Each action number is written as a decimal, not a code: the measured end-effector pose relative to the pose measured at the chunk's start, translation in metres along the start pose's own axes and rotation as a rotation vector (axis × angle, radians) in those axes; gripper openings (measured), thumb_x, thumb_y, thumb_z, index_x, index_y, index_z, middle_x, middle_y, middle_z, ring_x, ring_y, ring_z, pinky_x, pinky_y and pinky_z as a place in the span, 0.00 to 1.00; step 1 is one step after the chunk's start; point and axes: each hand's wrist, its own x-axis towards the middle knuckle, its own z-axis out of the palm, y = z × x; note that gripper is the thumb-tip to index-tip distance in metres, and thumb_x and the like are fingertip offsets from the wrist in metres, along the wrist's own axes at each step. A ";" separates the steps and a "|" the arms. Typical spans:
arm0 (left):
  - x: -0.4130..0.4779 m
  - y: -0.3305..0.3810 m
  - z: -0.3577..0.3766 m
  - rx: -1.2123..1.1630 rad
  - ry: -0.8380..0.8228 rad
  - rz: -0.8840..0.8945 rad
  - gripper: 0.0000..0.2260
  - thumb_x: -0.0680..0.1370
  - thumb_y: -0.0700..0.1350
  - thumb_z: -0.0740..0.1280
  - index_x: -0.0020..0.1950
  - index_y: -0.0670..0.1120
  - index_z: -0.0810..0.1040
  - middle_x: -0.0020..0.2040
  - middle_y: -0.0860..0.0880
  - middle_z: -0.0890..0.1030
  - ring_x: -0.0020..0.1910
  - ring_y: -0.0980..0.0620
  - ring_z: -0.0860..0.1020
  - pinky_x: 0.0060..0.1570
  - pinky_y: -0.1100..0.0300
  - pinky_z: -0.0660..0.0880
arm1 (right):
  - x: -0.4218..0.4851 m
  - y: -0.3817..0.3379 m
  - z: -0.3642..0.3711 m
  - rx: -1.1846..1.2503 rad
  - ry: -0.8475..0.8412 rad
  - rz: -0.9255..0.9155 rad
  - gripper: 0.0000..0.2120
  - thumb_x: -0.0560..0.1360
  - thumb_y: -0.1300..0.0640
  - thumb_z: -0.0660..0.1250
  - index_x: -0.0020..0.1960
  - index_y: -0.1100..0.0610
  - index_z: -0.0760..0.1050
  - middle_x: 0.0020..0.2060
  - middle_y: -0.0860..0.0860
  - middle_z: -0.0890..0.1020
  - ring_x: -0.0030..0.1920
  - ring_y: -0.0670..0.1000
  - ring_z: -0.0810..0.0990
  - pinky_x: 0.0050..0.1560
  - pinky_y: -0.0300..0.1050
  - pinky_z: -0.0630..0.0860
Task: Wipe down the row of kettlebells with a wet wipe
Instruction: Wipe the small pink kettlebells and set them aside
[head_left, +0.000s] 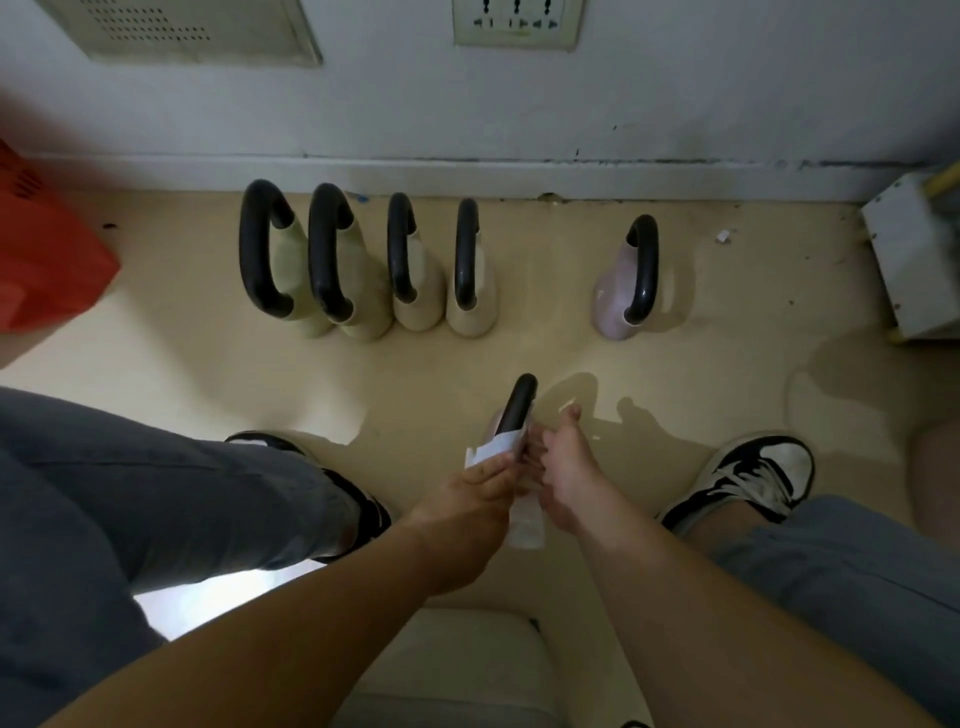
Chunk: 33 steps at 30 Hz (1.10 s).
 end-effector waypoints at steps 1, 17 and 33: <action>-0.006 0.003 0.003 0.034 -0.053 0.019 0.17 0.77 0.45 0.57 0.45 0.46 0.87 0.46 0.49 0.86 0.62 0.45 0.79 0.76 0.45 0.57 | 0.005 0.003 0.001 -0.001 -0.008 0.007 0.38 0.82 0.30 0.43 0.79 0.55 0.67 0.76 0.60 0.71 0.76 0.60 0.69 0.67 0.59 0.70; 0.020 -0.004 -0.024 -1.934 0.174 -1.488 0.21 0.84 0.50 0.56 0.71 0.38 0.70 0.52 0.39 0.79 0.41 0.44 0.81 0.40 0.55 0.79 | 0.025 0.025 -0.007 -0.019 -0.035 0.029 0.34 0.80 0.27 0.48 0.58 0.52 0.79 0.48 0.59 0.83 0.44 0.59 0.82 0.48 0.50 0.77; 0.039 -0.019 -0.052 -1.496 0.216 -1.054 0.24 0.82 0.62 0.53 0.64 0.47 0.76 0.57 0.44 0.82 0.55 0.42 0.81 0.57 0.50 0.78 | 0.035 0.024 -0.010 -0.059 -0.001 -0.016 0.33 0.81 0.30 0.46 0.50 0.51 0.82 0.43 0.60 0.85 0.45 0.60 0.83 0.53 0.50 0.78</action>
